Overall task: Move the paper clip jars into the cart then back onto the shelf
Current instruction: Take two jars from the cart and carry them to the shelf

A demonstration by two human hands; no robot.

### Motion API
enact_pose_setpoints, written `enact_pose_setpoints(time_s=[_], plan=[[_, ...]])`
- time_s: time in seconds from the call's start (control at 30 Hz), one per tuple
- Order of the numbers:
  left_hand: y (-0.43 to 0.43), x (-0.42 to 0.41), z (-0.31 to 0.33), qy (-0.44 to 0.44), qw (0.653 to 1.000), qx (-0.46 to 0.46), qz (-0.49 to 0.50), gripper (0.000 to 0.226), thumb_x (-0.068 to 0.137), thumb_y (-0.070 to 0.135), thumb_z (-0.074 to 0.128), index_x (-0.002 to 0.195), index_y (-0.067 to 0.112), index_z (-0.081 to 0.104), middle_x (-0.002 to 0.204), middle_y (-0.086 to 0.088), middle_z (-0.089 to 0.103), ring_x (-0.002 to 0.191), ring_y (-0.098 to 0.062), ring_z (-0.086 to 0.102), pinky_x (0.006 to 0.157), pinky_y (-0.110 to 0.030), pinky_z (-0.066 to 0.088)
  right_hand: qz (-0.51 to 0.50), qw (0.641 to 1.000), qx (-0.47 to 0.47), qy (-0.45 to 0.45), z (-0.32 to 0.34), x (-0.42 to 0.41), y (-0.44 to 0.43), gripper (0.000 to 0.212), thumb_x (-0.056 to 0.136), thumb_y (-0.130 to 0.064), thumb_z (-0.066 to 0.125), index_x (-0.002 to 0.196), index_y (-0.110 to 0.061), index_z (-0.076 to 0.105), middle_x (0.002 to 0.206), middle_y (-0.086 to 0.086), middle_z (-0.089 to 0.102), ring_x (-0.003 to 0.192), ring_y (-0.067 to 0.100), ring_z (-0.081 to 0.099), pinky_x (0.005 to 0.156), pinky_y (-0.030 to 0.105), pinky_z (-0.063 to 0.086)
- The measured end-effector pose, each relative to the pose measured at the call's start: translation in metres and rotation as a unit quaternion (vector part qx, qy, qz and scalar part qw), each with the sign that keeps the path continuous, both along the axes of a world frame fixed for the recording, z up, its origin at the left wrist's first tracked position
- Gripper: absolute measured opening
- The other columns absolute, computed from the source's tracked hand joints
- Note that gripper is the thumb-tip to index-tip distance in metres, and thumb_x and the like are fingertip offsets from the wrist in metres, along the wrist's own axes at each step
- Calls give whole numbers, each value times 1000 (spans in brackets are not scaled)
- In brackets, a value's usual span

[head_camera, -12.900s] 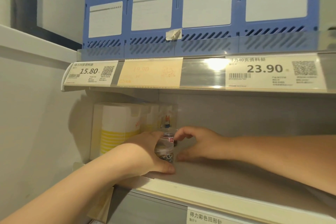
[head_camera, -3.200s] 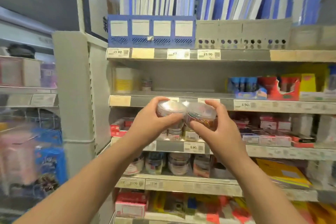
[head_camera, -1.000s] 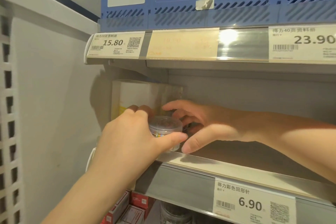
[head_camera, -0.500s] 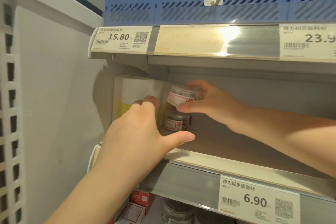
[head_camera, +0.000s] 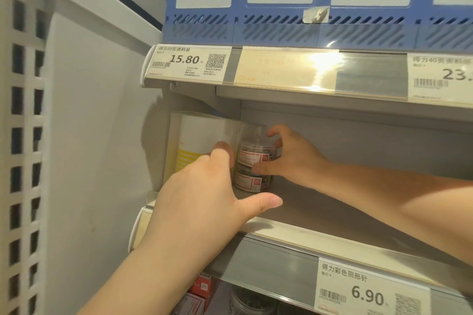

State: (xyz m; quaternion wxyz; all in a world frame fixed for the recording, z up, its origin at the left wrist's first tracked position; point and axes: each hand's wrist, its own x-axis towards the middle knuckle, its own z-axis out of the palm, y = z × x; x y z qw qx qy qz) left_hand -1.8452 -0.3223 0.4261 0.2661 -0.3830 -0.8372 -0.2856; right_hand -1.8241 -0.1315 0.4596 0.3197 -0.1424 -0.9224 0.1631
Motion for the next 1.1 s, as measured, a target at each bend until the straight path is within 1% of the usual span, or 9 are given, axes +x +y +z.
enact_pose_setpoints(time_s=[0.17,0.27,0.37,0.53,0.7,0.87,0.93,1.0,1.1], plan=[[0,-1,-1,7,1000,10,-8,69,53,85,36,91,30,24,74,17,33,79,-11,41,70,-26,41,8,1000,-9,6,-5,-2,3,70,70,-35,80,128,-20,42,113,-1,51,99,15,53,76,23,39],[-1,-1,-1,9,1000,3,-5,72,48,86,27,92,30,23,75,17,35,80,-12,42,71,-27,43,16,1000,-22,3,-6,-1,2,68,72,-35,78,128,-20,41,107,-5,51,94,12,52,68,18,38],[-1,0,-1,12,1000,2,-2,68,53,85,34,88,29,21,73,17,32,78,-13,39,67,-26,39,19,999,-31,0,-6,1,0,70,73,-34,78,129,-19,40,102,-7,50,89,10,51,60,12,37],[1,-1,-1,15,1000,11,4,66,60,82,40,92,26,25,72,15,35,79,-14,42,69,-27,43,-2,1000,-21,0,3,9,-2,75,70,-38,79,132,-21,39,115,-1,45,96,13,49,76,22,35],[4,2,-1,3,1000,21,-17,54,69,74,47,99,29,42,81,12,53,82,-13,51,69,-29,44,-16,999,-35,-35,20,37,-16,56,77,-36,73,125,-26,45,107,-6,52,97,12,51,66,23,39],[0,19,-1,20,998,37,-35,42,75,65,54,99,31,49,83,13,53,80,-9,52,67,-28,44,-8,999,9,-38,25,71,-32,12,82,-27,64,92,-32,57,83,-16,55,87,8,54,60,13,37],[-3,32,-3,29,997,47,-45,39,76,64,53,96,31,49,83,13,53,80,-9,51,68,-28,44,-11,998,30,-49,25,91,-39,7,85,-26,61,84,-32,58,76,-18,53,84,7,52,61,10,35],[-6,46,-5,40,996,56,-55,38,76,63,53,93,29,50,83,11,54,80,-10,52,68,-30,44,9,998,25,-56,21,116,-46,7,86,-25,59,83,-31,58,81,-14,60,82,9,55,63,12,38],[-13,71,-9,55,994,65,-75,35,77,60,56,90,28,51,82,10,56,79,-13,52,68,-30,42,13,999,47,-21,14,156,-60,8,84,-23,60,78,-29,61,75,-14,61,75,5,56,61,12,39]])
